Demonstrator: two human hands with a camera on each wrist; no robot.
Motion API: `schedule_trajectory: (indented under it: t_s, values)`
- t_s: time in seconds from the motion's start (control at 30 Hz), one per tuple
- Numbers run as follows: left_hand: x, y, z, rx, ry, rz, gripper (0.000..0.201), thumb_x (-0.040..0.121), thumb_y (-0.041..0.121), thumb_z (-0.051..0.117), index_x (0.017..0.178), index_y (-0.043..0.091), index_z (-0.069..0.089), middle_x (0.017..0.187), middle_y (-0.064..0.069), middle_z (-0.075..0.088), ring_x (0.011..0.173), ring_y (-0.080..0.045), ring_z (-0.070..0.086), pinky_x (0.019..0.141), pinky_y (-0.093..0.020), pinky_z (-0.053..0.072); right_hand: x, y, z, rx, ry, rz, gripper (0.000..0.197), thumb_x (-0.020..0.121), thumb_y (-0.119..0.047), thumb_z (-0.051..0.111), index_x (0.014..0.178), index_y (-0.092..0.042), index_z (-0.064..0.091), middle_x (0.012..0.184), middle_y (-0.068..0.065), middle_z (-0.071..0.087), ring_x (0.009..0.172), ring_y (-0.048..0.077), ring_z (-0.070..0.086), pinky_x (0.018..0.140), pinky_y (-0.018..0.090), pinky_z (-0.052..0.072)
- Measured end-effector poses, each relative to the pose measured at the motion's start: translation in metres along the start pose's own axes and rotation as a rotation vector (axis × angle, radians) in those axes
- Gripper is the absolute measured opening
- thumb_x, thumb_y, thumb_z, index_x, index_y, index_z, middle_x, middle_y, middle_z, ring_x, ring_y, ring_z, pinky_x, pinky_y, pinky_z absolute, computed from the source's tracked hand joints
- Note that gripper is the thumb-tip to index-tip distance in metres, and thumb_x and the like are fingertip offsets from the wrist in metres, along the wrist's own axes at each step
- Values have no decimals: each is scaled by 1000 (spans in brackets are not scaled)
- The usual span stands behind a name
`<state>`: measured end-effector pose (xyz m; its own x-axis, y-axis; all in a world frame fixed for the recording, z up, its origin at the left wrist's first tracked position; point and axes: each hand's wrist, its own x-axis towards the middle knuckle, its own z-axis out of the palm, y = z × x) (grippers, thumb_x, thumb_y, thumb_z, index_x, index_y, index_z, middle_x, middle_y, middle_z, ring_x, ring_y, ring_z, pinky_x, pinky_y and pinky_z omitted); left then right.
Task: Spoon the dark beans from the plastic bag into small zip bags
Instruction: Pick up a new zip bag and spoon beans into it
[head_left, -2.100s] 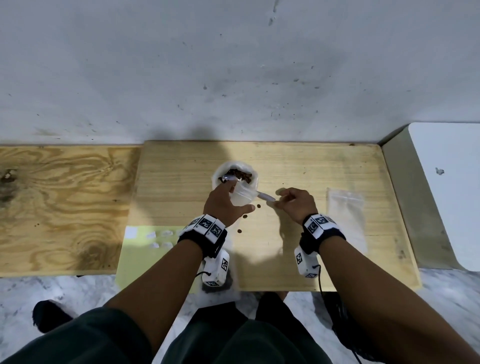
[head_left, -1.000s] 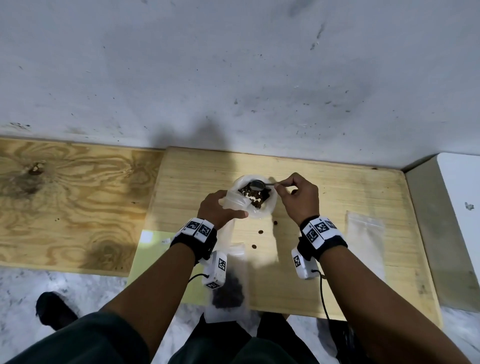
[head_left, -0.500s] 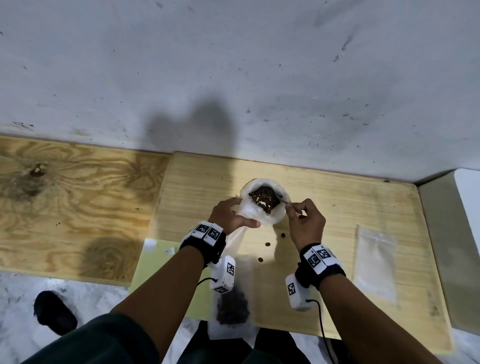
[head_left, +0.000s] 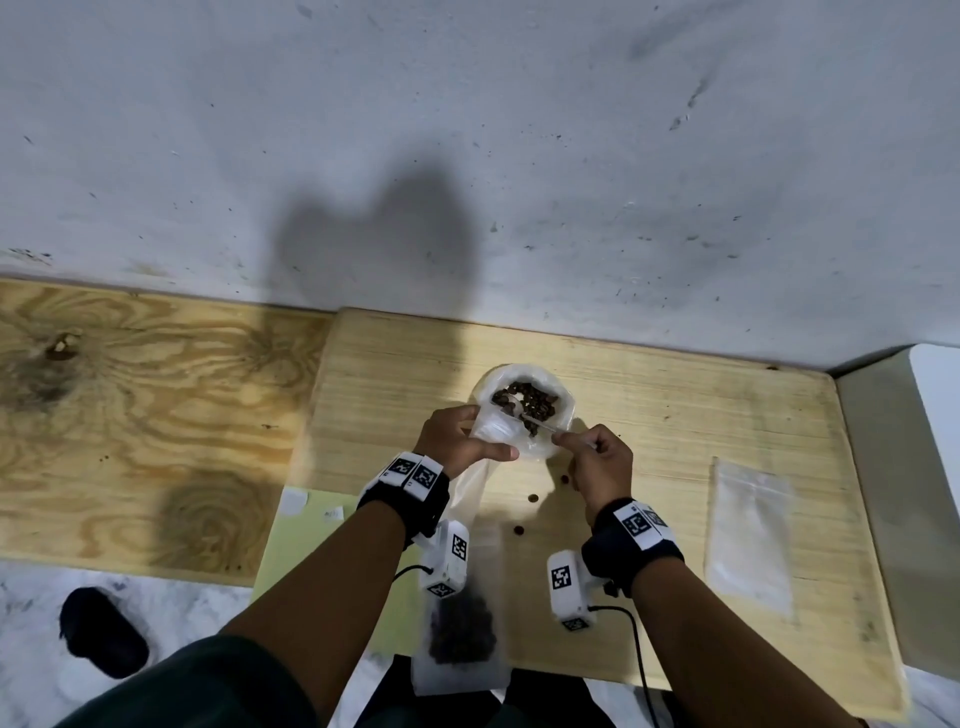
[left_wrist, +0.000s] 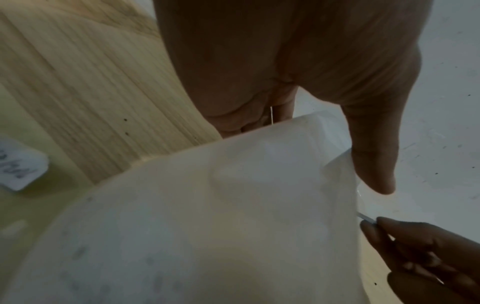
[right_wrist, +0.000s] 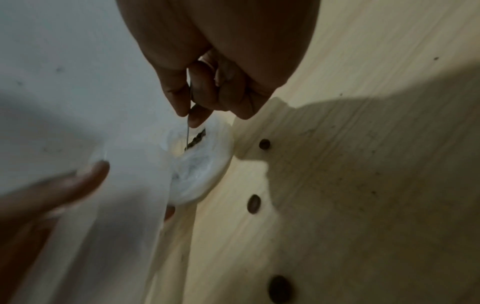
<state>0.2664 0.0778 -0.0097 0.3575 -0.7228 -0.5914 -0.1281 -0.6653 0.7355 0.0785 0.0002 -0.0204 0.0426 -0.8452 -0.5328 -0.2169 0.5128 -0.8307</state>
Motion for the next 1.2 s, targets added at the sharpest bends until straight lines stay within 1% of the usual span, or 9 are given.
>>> schedule_trajectory:
  t_s: [0.13,0.33,0.53,0.6,0.73,0.83,1.0,1.13,1.2]
  values:
    - [3,-4,0,25,17,-3,102,29,63,90,119,22,66,117,7,70,103,-12,66,92,-32,54,9,-12,-9,40,23,37,38,72,-3,76,58,-17,44,54,2,39,45,15,32,46,23,29]
    - [6,-2,-3,55,13,-1,108,24,63,90,121,23,65,119,6,69,106,-12,66,94,-34,55,15,-34,-30,31,-60,-8,20,72,-3,76,73,-7,56,57,6,39,43,15,27,42,23,23]
    - [2,1,-3,55,25,15,101,37,47,96,127,21,61,122,5,67,108,-12,64,91,-27,52,12,-53,-48,82,-100,-76,30,74,3,72,59,-12,52,57,8,43,43,16,26,46,25,19]
    - [-1,3,-2,45,31,24,98,41,42,97,129,20,59,122,5,67,109,-12,64,91,-27,51,10,-58,-51,67,-133,-103,22,75,4,71,64,-5,54,66,14,45,43,16,26,46,24,19]
    - [-4,5,-1,35,41,30,92,45,35,98,128,21,61,122,5,66,108,-13,64,93,-30,51,3,-64,-48,-40,-166,-213,23,73,5,74,75,13,52,52,5,40,42,16,29,44,22,24]
    - [-3,4,0,34,40,14,86,40,40,97,119,25,67,114,8,69,105,-13,66,90,-30,53,-3,-66,-38,-169,-215,-334,32,73,1,79,71,9,48,58,7,44,50,17,37,50,23,32]
    - [-6,9,1,7,59,6,74,43,34,97,111,26,70,108,7,71,102,-12,66,80,-24,48,-9,-69,-28,-359,-308,-492,33,76,-4,79,62,-14,52,61,-2,55,55,7,44,54,18,36]
    - [-7,12,2,9,71,1,84,48,32,97,123,22,63,118,7,65,106,-12,61,85,-25,46,1,-68,-35,-236,-165,-457,29,76,-2,78,65,-5,51,65,11,56,59,15,45,58,26,37]
    - [-7,12,2,9,89,5,88,47,32,97,127,20,61,126,4,64,111,-14,61,91,-27,48,5,-64,-38,-225,-72,-443,29,77,-1,75,65,-8,49,69,19,59,58,17,44,58,28,37]
